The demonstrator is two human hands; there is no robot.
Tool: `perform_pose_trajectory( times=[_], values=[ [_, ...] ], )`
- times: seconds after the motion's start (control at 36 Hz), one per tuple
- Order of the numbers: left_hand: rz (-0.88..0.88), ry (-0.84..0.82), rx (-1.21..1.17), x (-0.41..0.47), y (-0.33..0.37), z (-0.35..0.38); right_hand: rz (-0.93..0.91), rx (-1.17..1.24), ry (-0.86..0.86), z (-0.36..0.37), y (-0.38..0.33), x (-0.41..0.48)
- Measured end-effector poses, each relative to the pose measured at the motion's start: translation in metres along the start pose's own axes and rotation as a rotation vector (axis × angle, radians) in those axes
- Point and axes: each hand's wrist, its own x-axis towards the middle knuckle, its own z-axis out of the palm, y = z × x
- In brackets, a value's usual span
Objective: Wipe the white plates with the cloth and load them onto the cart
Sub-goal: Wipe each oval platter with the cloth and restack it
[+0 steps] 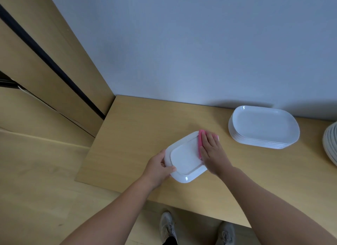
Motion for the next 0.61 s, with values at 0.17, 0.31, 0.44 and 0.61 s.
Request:
perform_pose_trajectory(
  times=[0.17,0.31,0.44,0.61],
  values=[
    [-0.028,0.005,-0.066,-0.004,-0.002,0.003,0.005,0.019,-0.012,0.015,-0.013,-0.032],
    [-0.039,0.014,-0.104,-0.007,-0.002,0.012,-0.177,-0.061,-0.085,0.023,-0.049,-0.064],
    [-0.054,0.018,-0.111,-0.015,-0.009,0.011,-0.354,-0.164,-0.096,0.021,-0.049,-0.073],
    [-0.049,0.003,-0.124,-0.013,-0.001,0.009,-0.451,-0.222,-0.175,0.013,-0.012,-0.050]
  ],
)
